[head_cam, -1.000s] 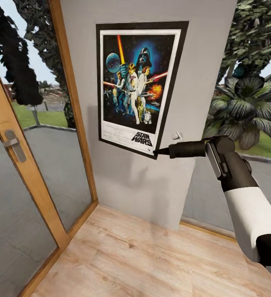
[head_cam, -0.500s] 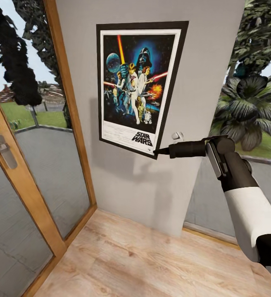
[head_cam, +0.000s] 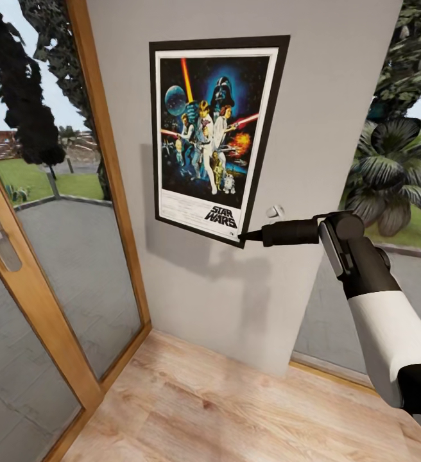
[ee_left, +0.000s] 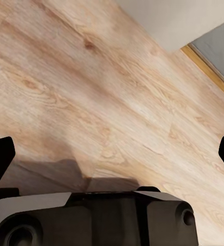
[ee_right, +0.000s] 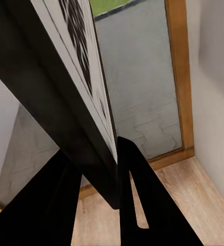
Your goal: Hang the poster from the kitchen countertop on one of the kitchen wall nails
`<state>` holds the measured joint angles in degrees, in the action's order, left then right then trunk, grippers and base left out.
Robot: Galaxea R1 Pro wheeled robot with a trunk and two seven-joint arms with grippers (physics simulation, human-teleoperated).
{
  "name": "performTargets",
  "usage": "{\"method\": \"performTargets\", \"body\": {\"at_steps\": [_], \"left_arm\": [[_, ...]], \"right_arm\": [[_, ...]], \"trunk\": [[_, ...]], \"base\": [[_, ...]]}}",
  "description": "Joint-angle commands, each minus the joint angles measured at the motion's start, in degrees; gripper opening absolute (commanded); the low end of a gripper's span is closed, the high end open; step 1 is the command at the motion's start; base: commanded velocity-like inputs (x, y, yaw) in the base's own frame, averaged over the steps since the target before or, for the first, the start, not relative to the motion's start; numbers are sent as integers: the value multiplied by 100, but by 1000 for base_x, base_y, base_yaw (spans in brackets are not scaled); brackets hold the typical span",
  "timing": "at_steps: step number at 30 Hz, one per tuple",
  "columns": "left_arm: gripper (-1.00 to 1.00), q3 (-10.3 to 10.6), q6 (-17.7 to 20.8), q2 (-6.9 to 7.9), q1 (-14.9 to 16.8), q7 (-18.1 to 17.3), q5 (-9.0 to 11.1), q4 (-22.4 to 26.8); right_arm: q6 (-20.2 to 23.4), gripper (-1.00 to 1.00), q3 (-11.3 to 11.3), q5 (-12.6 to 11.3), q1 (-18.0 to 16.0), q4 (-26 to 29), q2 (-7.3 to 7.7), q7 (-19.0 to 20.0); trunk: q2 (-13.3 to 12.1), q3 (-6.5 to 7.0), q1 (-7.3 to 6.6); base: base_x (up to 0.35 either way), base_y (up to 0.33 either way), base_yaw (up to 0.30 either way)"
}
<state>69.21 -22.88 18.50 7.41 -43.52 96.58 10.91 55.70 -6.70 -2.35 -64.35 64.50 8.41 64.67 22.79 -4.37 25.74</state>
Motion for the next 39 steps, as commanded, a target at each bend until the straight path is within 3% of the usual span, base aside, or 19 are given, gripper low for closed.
{"method": "performTargets", "body": {"at_steps": [1,39], "left_arm": [[100,49,-27,4,6,-7,50,7],[100,48,-32,4,6,-7,54,7]], "right_arm": [[46,-100,-13,-31,-7,1,4,-6],[53,-100,-51,-19,-7,-63,2,-208]], "trunk": [[13,-13,4],[13,-13,4]], "base": [[27,19,0],[16,1,0]]}}
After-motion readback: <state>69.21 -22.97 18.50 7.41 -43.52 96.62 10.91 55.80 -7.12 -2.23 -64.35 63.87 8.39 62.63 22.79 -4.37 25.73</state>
